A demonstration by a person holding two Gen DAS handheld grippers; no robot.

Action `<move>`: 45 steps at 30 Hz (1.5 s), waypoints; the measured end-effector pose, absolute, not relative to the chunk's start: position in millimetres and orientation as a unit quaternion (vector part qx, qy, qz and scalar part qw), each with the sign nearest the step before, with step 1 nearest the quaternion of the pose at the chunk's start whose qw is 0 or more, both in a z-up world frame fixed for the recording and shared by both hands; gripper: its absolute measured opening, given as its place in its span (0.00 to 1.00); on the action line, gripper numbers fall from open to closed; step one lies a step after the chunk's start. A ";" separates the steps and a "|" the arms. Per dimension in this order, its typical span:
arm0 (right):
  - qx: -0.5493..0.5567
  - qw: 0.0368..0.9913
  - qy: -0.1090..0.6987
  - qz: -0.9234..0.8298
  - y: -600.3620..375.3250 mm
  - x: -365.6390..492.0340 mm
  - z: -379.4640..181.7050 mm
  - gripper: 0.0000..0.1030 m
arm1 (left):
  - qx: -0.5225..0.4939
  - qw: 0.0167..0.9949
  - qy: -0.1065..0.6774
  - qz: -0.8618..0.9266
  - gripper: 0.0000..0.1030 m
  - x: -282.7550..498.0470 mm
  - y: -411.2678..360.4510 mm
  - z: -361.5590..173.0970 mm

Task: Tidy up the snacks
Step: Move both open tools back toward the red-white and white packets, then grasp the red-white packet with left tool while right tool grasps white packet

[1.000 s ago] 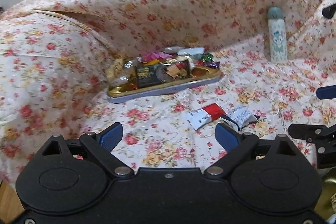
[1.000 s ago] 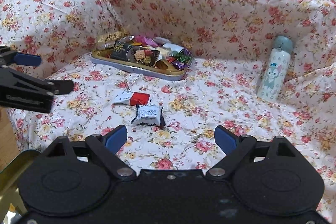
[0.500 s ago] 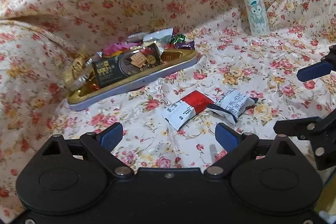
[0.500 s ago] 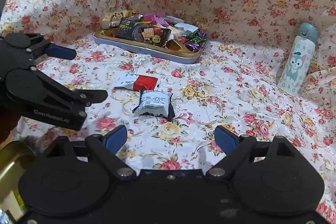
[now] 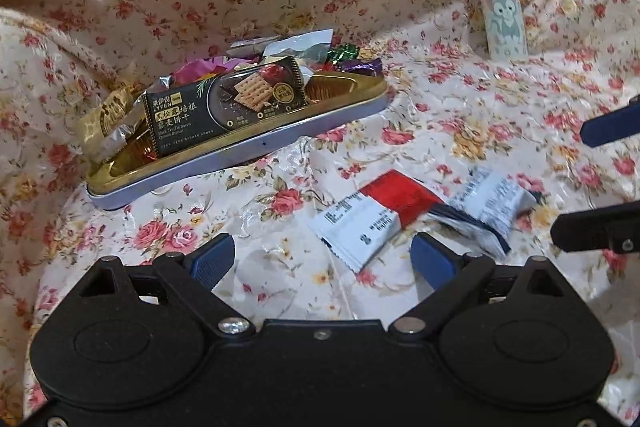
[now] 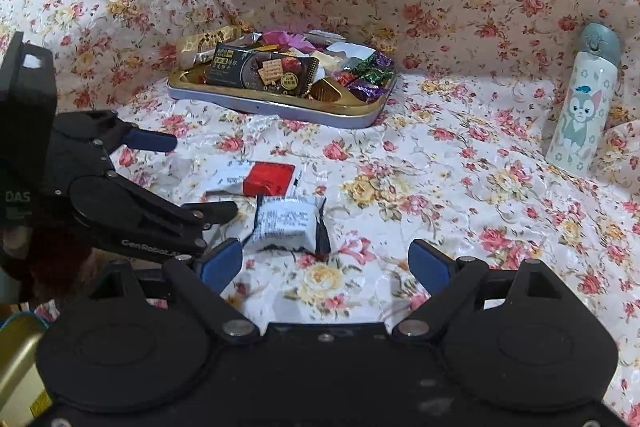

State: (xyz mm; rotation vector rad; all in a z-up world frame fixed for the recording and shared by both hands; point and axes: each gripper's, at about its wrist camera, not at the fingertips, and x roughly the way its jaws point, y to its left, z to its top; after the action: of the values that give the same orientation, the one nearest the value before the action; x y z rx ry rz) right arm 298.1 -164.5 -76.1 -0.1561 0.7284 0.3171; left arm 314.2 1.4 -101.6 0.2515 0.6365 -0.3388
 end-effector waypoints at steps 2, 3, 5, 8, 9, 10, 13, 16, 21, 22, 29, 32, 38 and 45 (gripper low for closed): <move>-0.078 0.919 0.354 0.155 -161.2 302.9 -77.4 0.91 | 0.115 0.926 0.316 -0.169 0.94 320.8 2.8 -101.3; -0.079 0.919 0.355 0.154 -159.9 305.5 -78.2 0.91 | 0.117 0.926 0.317 -0.169 0.94 324.0 2.3 -100.2; -0.076 0.918 0.356 0.155 -158.1 310.6 -79.7 0.91 | 0.129 0.926 0.313 -0.168 0.94 327.9 -0.6 -98.7; -0.066 0.919 0.357 0.152 -158.6 316.0 -80.6 0.91 | 0.145 0.922 0.310 -0.179 0.94 334.0 -6.4 -98.8; -0.062 0.920 0.358 0.149 -159.7 317.2 -80.9 0.91 | 0.148 0.921 0.309 -0.182 0.94 335.6 -8.1 -99.3; -0.058 0.920 0.359 0.147 -160.9 318.6 -81.3 0.91 | 0.151 0.921 0.308 -0.184 0.94 337.8 -10.1 -99.6; -0.054 0.921 0.361 0.139 -164.9 321.4 -82.7 0.91 | 0.144 0.920 0.312 -0.190 0.94 345.7 -13.8 -99.8; -0.047 0.921 0.362 0.133 -170.4 322.6 -83.4 0.91 | 0.123 0.920 0.319 -0.191 0.93 352.9 -13.9 -101.7; -0.053 0.921 0.361 0.138 -171.7 320.3 -84.2 0.91 | 0.083 0.916 0.337 -0.199 0.93 361.8 -5.6 -103.4; -0.060 0.920 0.361 0.142 -169.6 319.5 -85.1 0.91 | 0.076 0.917 0.339 -0.198 0.91 362.6 -3.6 -103.3; -0.104 0.916 0.349 0.168 -143.8 319.7 -91.6 0.91 | 0.073 0.925 0.330 -0.175 0.86 359.8 -2.5 -103.7; -0.108 0.916 0.348 0.167 -136.1 326.7 -94.9 0.91 | 0.070 0.924 0.332 -0.176 0.86 360.9 -1.4 -103.7; -0.104 0.924 0.351 0.113 -146.3 338.8 -98.3 0.83 | 0.069 0.924 0.332 -0.176 0.86 360.5 -1.4 -103.7; -0.082 0.930 0.359 0.009 -184.9 344.4 -101.3 0.76 | 0.070 0.924 0.332 -0.175 0.86 360.6 -1.5 -103.6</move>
State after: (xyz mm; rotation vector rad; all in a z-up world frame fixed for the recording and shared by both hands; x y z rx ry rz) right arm 344.4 -184.9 -101.3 -0.1684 0.7345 0.0180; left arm 360.6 -1.5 -103.6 0.1431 0.6813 -0.3596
